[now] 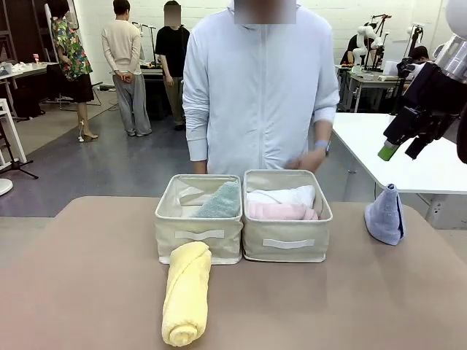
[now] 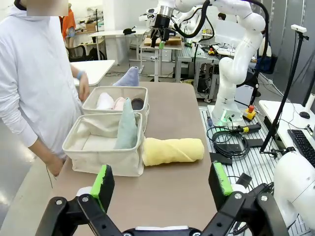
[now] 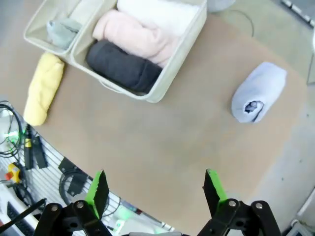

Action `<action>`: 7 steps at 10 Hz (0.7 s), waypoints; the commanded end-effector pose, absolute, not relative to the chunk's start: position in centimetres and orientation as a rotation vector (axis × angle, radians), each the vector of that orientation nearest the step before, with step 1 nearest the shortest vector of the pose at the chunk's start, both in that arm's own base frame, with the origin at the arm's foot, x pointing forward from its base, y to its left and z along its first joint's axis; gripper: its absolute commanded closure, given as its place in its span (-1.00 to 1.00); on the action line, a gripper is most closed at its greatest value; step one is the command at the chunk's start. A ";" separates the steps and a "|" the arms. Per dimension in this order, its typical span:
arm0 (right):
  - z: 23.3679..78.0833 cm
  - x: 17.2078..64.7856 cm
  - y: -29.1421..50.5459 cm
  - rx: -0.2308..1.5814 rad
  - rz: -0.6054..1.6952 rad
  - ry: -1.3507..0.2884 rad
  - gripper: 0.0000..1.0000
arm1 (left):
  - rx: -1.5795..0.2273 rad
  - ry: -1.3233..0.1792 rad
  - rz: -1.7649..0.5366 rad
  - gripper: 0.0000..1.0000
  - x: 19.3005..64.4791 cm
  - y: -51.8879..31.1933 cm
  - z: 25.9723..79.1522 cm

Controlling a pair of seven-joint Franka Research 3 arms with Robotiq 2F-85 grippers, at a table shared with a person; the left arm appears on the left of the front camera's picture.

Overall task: Sort the towels based on their folding style.
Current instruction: Pick up another triangle-folded towel from the table and place it in the left Fabric basket.

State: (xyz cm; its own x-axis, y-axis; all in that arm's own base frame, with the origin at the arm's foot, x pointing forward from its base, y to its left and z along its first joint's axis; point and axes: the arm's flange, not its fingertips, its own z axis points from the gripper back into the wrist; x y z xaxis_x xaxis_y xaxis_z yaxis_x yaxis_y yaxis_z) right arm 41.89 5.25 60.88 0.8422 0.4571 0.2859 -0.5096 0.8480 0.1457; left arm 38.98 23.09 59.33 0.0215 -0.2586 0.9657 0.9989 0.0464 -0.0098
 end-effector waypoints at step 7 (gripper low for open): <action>57.0 46.5 8.4 -0.120 -0.053 -0.096 -1.00 | -0.990 -1.052 -1.286 -1.00 38.7 23.0 59.4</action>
